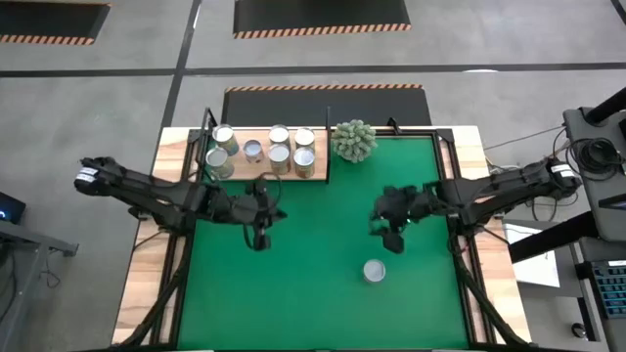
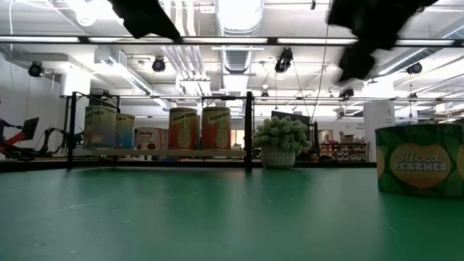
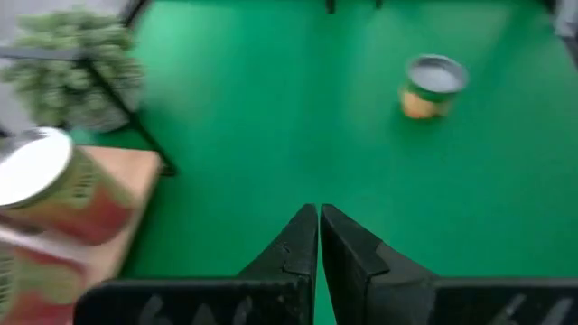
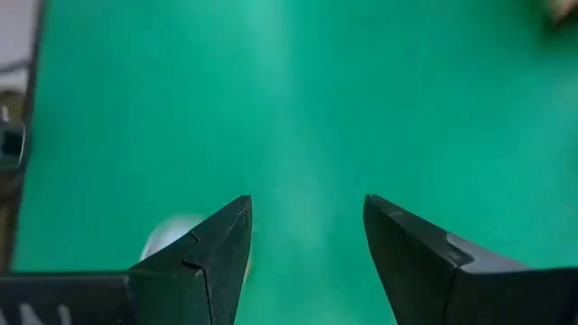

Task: Pick and place cans onto a shelf
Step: Put the canned sliced peaches on the shelf

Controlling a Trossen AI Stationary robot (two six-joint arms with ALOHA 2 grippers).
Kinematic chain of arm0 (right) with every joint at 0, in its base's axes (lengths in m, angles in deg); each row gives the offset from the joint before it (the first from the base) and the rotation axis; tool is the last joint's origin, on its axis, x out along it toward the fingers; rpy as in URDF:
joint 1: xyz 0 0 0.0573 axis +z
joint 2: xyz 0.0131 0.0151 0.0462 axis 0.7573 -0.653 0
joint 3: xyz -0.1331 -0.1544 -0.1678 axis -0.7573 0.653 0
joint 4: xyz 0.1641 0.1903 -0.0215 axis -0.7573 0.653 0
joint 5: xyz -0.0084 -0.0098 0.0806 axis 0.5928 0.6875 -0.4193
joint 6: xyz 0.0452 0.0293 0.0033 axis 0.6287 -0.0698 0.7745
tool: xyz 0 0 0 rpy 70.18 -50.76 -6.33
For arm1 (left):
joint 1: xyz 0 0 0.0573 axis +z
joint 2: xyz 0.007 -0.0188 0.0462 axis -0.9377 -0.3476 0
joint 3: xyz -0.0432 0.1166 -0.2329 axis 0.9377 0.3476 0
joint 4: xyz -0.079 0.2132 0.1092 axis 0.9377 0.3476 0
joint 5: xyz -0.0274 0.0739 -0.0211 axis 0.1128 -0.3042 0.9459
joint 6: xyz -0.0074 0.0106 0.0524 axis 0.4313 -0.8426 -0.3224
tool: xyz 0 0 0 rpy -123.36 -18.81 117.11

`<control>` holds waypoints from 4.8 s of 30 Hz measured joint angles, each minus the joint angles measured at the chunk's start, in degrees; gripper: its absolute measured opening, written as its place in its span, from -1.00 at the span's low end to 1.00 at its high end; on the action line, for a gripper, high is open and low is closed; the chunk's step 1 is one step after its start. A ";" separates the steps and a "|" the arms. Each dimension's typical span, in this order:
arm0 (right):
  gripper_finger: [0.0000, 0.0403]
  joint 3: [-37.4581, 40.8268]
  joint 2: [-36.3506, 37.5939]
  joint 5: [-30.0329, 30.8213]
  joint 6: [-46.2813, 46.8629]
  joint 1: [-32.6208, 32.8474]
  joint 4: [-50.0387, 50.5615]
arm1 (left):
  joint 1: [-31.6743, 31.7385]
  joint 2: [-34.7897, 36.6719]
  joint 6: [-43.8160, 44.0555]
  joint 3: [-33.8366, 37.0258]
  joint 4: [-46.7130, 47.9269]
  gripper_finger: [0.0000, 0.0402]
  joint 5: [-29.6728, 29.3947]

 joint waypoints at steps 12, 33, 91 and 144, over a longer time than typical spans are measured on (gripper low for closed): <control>-0.50 2.65 -2.87 -2.24 26.87 19.84 9.09 | -3.48 -2.59 4.46 0.00 0.18 -1.00 -0.16; -0.96 -3.95 -24.70 17.49 -10.79 14.86 -14.41 | -3.48 -2.66 4.27 0.00 0.97 -1.00 -3.81; -0.96 -2.64 -25.74 17.95 -28.93 1.10 -21.82 | -0.03 -16.09 9.78 -0.39 15.66 -1.00 -5.96; -0.96 -2.34 -25.50 18.19 -35.29 0.99 -31.11 | 7.20 -2.57 -16.21 5.39 24.64 -0.99 -6.91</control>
